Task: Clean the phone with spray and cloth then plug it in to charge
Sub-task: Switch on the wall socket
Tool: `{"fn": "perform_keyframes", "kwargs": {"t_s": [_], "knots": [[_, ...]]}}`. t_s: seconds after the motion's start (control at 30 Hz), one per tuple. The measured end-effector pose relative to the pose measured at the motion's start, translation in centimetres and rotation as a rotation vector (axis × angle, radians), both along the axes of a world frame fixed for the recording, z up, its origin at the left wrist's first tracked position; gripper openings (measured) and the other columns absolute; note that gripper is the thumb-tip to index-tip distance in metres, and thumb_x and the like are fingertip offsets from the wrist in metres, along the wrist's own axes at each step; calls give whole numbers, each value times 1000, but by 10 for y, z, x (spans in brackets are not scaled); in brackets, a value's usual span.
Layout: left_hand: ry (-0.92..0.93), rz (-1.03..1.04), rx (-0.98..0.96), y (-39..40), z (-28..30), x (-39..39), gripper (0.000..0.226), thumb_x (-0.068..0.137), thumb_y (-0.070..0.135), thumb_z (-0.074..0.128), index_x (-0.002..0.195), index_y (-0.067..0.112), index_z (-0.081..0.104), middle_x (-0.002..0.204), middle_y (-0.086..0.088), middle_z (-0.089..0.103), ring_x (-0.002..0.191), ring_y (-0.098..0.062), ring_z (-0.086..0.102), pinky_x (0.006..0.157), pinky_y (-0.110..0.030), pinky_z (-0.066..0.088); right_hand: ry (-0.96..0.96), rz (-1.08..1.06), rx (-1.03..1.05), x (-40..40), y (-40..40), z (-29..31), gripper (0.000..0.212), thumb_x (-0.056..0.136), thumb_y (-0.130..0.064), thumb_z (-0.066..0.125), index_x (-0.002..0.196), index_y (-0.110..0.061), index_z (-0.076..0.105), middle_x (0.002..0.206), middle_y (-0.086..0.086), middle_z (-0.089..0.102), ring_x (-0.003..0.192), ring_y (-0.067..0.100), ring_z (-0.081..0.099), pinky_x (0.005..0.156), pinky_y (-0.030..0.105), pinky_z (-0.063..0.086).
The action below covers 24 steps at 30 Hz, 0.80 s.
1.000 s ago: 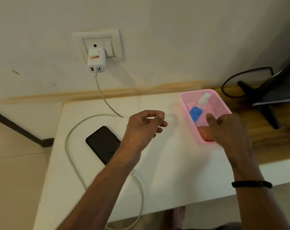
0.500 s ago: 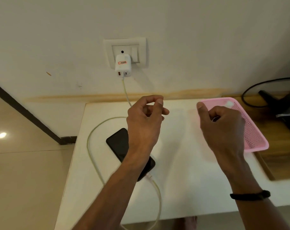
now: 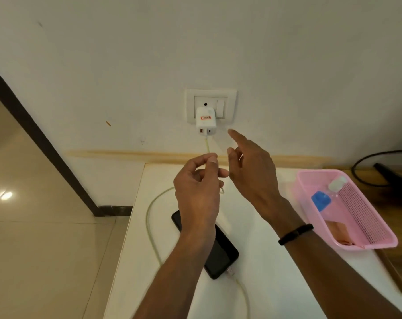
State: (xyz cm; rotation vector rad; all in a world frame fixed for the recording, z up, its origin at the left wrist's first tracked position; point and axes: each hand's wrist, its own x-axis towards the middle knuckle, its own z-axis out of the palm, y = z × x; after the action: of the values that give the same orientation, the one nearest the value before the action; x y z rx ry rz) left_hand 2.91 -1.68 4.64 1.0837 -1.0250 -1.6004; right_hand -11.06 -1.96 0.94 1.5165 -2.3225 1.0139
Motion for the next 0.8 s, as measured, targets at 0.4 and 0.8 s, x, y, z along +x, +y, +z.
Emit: {"fn": "perform_keyframes", "kwargs": {"t_s": [0.4,0.8], "knots": [[44,42,46,-19,1,9,5,97,34,70,98,32,75,69,5,78,61,-4,65,85,-34,60,152,-98,266,-2,-61,-26,113,92,-12,61,153,-48,-27,74,4,52,56,19,54,49,36,51],[49,32,38,-17,1,10,9,97,34,71,102,30,77,71,5,78,63,-4,64,80,-30,58,211,-115,401,-23,-53,-21,126,85,-12,70,147,-55,-31,57,5,53,40,20,52,45,32,50]]}}
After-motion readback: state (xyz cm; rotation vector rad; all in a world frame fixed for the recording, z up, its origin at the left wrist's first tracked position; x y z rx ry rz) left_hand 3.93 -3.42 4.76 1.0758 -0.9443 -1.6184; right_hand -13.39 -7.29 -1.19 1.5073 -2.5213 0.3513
